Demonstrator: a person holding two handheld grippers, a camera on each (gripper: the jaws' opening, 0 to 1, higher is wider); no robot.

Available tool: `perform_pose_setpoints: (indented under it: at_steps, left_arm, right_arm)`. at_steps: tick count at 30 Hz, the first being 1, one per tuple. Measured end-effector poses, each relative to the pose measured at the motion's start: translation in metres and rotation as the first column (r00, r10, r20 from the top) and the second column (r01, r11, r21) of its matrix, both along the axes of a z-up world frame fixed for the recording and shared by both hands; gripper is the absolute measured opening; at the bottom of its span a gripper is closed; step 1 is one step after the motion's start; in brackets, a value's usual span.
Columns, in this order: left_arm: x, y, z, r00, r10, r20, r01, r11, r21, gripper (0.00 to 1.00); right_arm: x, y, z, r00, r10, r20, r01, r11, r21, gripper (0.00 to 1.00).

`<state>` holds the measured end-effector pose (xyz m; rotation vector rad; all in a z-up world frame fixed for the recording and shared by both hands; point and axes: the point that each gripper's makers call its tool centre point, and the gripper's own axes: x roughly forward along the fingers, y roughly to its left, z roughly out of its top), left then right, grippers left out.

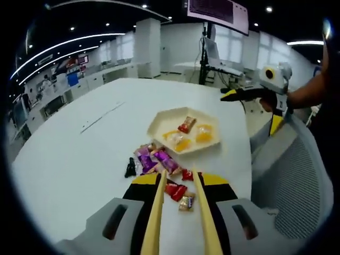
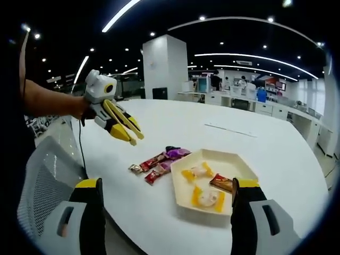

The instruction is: Place the target food into the container with the food tongs after gripping and lifting it, then release it inside without dropping or visibly crushing the food.

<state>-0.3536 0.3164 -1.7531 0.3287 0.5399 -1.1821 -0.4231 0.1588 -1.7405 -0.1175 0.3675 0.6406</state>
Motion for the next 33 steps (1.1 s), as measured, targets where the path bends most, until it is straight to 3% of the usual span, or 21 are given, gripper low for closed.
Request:
perform_pose_setpoints:
  at_steps: [3, 4, 5, 7, 12, 18, 21, 33]
  left_arm:
    - [-0.002, 0.001, 0.001, 1.000, 0.017, -0.006, -0.017, 1.000, -0.022, 0.24]
    - [-0.002, 0.000, 0.003, 1.000, 0.011, 0.029, -0.010, 1.000, -0.027, 0.24]
    - [-0.002, 0.000, 0.003, 1.000, 0.012, 0.029, -0.012, 1.000, -0.027, 0.24]
    - [-0.005, -0.001, 0.000, 1.000, 0.007, -0.005, -0.007, 0.999, -0.039, 0.24]
    - [-0.009, 0.000, -0.009, 1.000, -0.007, 0.008, 0.007, 1.000, -0.011, 0.25]
    - [-0.007, 0.000, -0.006, 1.000, 0.003, -0.011, -0.003, 0.999, -0.043, 0.24]
    - [-0.005, 0.002, -0.009, 0.999, -0.001, 0.034, 0.002, 1.000, -0.014, 0.25]
    - [-0.010, 0.003, -0.032, 0.999, -0.025, 0.022, 0.025, 1.000, 0.016, 0.25]
  right_arm:
    - [-0.001, 0.003, 0.000, 1.000, 0.014, -0.006, -0.014, 1.000, 0.000, 0.99]
    - [-0.001, 0.003, -0.001, 1.000, 0.017, -0.007, -0.017, 1.000, 0.000, 0.99]
    - [-0.002, 0.003, -0.002, 1.000, 0.019, -0.012, -0.019, 1.000, -0.002, 0.99]
    - [-0.002, 0.004, -0.001, 1.000, 0.019, -0.009, -0.019, 1.000, -0.003, 0.99]
    - [-0.001, 0.001, 0.000, 1.000, 0.006, -0.006, -0.006, 1.000, 0.002, 0.99]
    - [0.000, -0.001, 0.000, 1.000, -0.006, -0.003, 0.006, 1.000, 0.004, 0.99]
    - [0.000, -0.001, -0.001, 1.000, -0.003, -0.006, 0.003, 1.000, -0.002, 0.99]
    - [0.000, -0.002, 0.000, 1.000, -0.013, -0.005, 0.013, 1.000, 0.003, 0.98]
